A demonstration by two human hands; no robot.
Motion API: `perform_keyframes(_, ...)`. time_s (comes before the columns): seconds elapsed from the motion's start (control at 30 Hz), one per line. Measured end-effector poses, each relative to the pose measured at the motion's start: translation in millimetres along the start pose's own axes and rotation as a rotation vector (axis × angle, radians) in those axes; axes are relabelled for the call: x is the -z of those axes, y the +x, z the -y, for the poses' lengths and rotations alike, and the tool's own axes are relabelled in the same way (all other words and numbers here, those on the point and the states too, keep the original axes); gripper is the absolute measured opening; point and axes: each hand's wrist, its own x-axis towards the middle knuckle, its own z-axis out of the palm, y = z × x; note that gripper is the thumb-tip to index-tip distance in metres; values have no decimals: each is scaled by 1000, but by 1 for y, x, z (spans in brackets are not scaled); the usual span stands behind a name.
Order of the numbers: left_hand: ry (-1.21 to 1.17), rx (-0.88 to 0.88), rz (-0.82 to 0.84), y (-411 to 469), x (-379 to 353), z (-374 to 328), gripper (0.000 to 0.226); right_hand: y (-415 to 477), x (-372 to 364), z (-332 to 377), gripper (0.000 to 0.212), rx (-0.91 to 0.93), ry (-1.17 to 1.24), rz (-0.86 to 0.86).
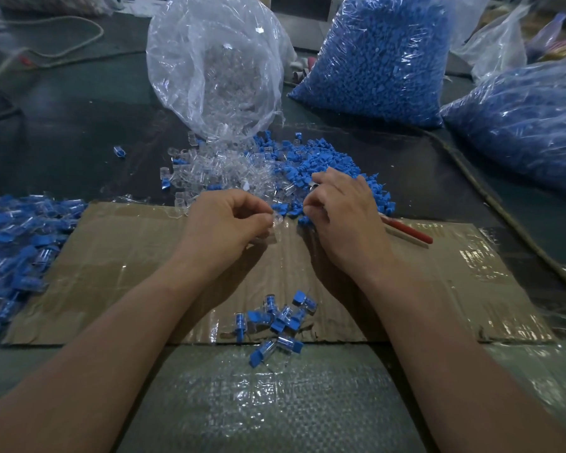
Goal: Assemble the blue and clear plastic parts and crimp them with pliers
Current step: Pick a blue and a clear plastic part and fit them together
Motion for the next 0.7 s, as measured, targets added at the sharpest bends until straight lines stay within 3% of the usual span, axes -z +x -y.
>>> perform_keyframes(0.17,-4,3,-13,0,0,0,18,1,1,1,28,19,-113,192)
perform_keyframes(0.5,-32,26,-2,-3,-1,-5,16,2,0,3,18,-15,-81,204)
perform_keyframes(0.57,-37,33,-5,-3,-1,-5,16,1,1,3,15,5,-45,158)
perform_keyframes(0.7,-96,64,-8,-3,0,-6,14,-7,11,12,12,14,261,-116)
